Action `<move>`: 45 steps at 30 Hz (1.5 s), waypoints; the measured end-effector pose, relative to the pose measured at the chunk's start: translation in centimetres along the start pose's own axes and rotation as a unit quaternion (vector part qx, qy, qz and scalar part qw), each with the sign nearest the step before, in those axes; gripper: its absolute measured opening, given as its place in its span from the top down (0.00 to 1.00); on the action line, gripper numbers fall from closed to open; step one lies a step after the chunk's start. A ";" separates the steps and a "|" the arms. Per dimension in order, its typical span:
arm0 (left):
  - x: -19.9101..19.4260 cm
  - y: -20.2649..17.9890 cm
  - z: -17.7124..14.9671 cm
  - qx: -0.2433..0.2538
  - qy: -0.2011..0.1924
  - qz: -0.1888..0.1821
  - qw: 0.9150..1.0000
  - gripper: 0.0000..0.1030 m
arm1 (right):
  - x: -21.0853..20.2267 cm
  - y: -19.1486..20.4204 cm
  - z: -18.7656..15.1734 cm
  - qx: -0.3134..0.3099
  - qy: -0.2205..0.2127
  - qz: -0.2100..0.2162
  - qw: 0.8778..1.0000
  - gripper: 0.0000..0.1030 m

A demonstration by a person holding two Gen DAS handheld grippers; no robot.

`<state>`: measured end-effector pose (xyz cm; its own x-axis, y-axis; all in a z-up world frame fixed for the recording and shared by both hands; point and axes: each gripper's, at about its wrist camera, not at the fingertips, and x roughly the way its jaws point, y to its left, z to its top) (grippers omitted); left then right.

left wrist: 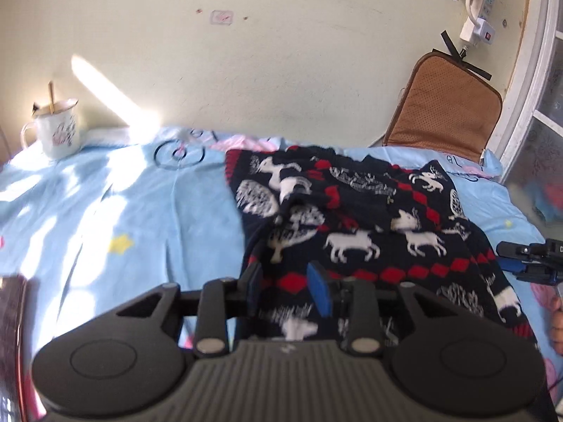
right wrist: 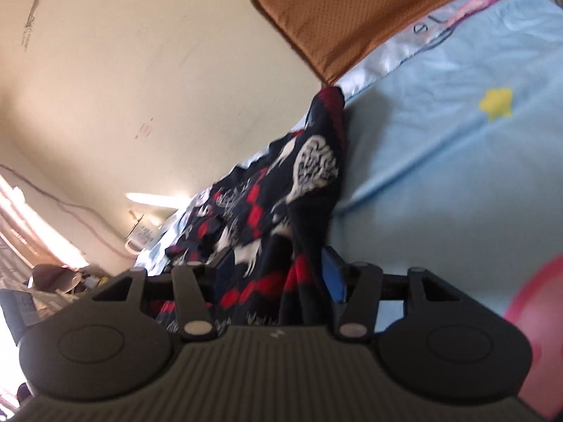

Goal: Fold small clothes

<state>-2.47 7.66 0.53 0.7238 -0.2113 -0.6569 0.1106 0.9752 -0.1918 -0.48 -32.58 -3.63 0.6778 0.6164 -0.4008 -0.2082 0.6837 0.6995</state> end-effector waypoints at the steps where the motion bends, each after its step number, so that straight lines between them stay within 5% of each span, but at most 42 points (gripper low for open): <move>1: -0.9 0.8 -1.1 -0.013 0.009 -0.006 1.000 0.67 | -0.5 -0.1 -0.8 0.002 0.008 -0.005 1.000 0.61; 3: -2.2 2.2 -3.6 -0.036 0.023 -0.016 0.999 0.67 | -1.1 0.0 -2.2 -0.008 0.023 -0.012 1.000 0.87; 5: -2.7 2.9 -5.7 -0.051 0.032 -0.025 0.998 0.69 | -1.9 0.3 -3.2 -0.017 0.005 -0.020 1.000 0.88; 7: -3.1 3.0 -7.2 -0.058 0.031 -0.024 0.998 0.92 | -2.7 1.0 -3.6 -0.035 -0.025 -0.060 0.997 0.88; 12: -4.5 3.1 -7.8 -0.073 0.018 -0.008 0.997 0.92 | -4.1 2.2 -4.6 -0.031 -0.049 -0.116 0.992 0.81; 14: -6.0 3.1 -8.1 -0.068 0.013 -0.009 0.998 0.90 | -5.5 2.6 -5.2 -0.024 -0.028 -0.088 0.995 0.71; 15: -6.9 3.0 -8.4 -0.061 0.012 -0.015 0.998 0.87 | -6.8 2.6 -5.9 -0.017 -0.009 -0.058 0.998 0.59; 16: -7.6 2.8 -8.7 -0.054 0.014 -0.023 0.998 0.72 | -8.0 2.8 -6.6 -0.015 -0.004 -0.044 0.999 0.52; 18: -9.0 2.3 -9.4 -0.039 0.012 -0.038 0.998 0.49 | -10.6 3.5 -8.3 -0.027 0.006 -0.031 0.999 0.51; 21: -9.7 0.9 -10.7 -0.012 0.037 -0.060 0.997 0.48 | -13.3 3.6 -10.9 -0.022 0.022 -0.025 0.999 0.49; 24: -8.9 -0.8 -12.3 0.023 0.081 -0.056 0.995 0.54 | -13.3 3.8 -13.4 -0.014 0.044 -0.027 0.999 0.49; 26: -9.1 -1.7 -13.0 0.065 0.078 -0.028 0.994 0.74 | -12.4 3.9 -14.6 -0.021 0.044 -0.022 0.999 0.52; 27: -9.3 -1.7 -13.0 0.068 0.080 -0.029 0.994 0.86 | -12.1 4.3 -15.1 -0.031 0.040 -0.022 0.998 0.69; 28: -9.5 -1.4 -12.9 0.057 0.085 -0.040 0.994 0.89 | -11.7 4.6 -15.3 -0.037 0.045 -0.026 0.998 0.92; 31: -10.8 0.1 -11.9 0.011 0.071 -0.067 0.995 0.89 | -11.1 4.8 -14.8 -0.041 0.053 -0.019 0.998 0.93; 34: -12.2 1.9 -10.1 -0.057 0.042 -0.115 0.991 0.89 | -12.5 5.1 -12.7 -0.032 0.016 0.008 0.999 0.93; 40: -10.3 5.3 -4.3 -0.191 -0.001 -0.171 0.967 0.89 | -12.5 5.1 -5.9 -0.023 -0.065 0.024 0.997 0.93; 45: -3.4 7.0 1.1 -0.268 0.022 -0.126 0.955 0.84 | -6.7 2.7 -0.1 0.024 -0.067 0.002 0.997 0.92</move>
<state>-3.39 15.27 2.17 0.6898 -0.4485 -0.5684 -0.0950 0.7222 -0.6851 -5.63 -34.78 0.87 0.7651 0.5601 -0.3175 -0.1797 0.6593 0.7300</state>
